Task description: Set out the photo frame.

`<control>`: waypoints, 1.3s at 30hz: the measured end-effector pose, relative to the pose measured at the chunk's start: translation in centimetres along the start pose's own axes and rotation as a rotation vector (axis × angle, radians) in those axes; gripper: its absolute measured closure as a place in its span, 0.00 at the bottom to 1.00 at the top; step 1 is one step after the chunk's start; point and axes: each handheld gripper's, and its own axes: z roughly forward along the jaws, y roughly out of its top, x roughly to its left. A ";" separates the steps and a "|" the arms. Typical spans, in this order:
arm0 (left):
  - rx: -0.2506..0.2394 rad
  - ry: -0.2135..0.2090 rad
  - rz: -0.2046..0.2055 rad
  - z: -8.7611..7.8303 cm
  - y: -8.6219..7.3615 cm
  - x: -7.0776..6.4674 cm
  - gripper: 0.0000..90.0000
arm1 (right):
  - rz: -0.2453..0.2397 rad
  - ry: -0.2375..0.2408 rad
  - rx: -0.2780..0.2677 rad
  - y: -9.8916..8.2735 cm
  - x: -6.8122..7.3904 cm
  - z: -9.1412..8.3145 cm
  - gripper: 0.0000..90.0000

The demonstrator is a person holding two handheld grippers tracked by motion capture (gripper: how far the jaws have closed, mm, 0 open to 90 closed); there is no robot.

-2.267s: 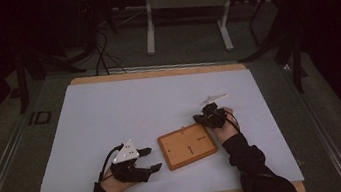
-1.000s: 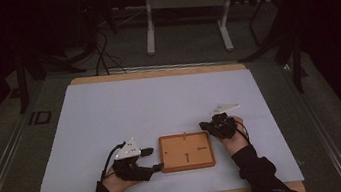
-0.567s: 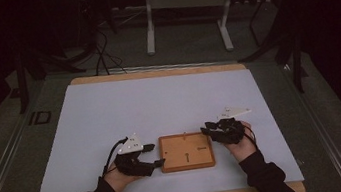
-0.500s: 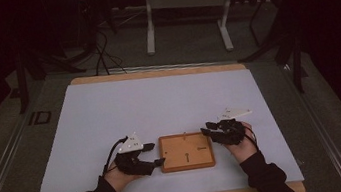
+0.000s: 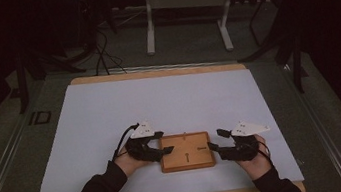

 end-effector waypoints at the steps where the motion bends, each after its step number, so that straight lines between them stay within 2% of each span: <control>1: 0.001 -0.003 0.002 0.3 0.1 0.1 0.35 | 0.010 0.005 -0.007 -0.1 0.0 -0.3 0.34; 2: 0.001 -0.003 0.002 0.3 0.1 0.1 0.38 | 0.010 0.005 -0.007 -0.1 0.0 -0.3 0.34; 3: -0.004 -0.012 0.010 0.9 0.3 0.2 0.38 | 0.025 0.011 -0.017 -0.2 0.0 -0.6 0.31; 4: -0.005 -0.013 0.015 1.1 0.4 0.3 0.40 | 0.023 0.022 -0.025 -0.4 0.1 -1.1 0.25; 5: -0.007 -0.014 0.021 1.3 0.5 0.3 0.41 | 0.022 0.025 -0.027 -0.5 0.2 -1.3 0.23; 9: -0.024 -0.019 0.038 2.5 0.7 0.6 0.43 | 0.039 0.042 -0.043 -0.8 0.3 -1.9 0.18; 10: -0.026 -0.018 0.042 2.7 0.8 0.7 0.48 | 0.042 0.053 -0.057 -1.0 0.3 -2.3 0.16; 12: -0.025 -0.025 0.050 3.2 0.9 0.7 0.48 | 0.047 0.055 -0.052 -1.2 0.4 -2.5 0.15; 16: -0.025 -0.044 0.061 4.0 1.2 0.8 0.57 | 0.041 0.039 -0.056 -1.4 0.5 -2.8 0.16; 21: -0.021 -0.037 0.079 4.9 1.6 0.6 0.62 | -0.041 0.050 -0.050 -1.9 0.8 -3.0 0.18; 22: -0.017 -0.028 0.091 5.1 1.7 0.5 0.64 | -0.047 0.062 -0.052 -1.9 0.8 -2.9 0.17; 25: -0.010 -0.017 0.099 5.4 1.8 0.5 0.69 | -0.078 0.057 -0.063 -2.1 0.9 -3.1 0.17; 28: -0.005 -0.020 0.100 5.8 1.9 0.6 0.74 | -0.079 0.049 -0.031 -2.2 1.1 -3.2 0.15; 30: -0.003 -0.024 0.100 6.0 1.8 0.6 0.74 | -0.057 0.051 0.006 -2.3 1.2 -3.1 0.13; 31: 0.001 -0.024 0.103 6.2 1.8 0.6 0.75 | -0.041 0.079 0.012 -2.4 1.1 -3.0 0.13; 34: 0.009 -0.030 0.103 6.5 1.8 0.7 0.77 | -0.024 0.088 0.008 -2.7 1.1 -2.8 0.12; 36: 0.007 -0.032 0.100 6.6 1.9 0.7 0.78 | -0.034 0.090 -0.009 -2.8 1.2 -2.8 0.12; 39: 0.012 -0.042 0.100 6.8 2.0 0.6 0.82 | -0.079 0.069 0.010 -2.8 1.5 -2.6 0.15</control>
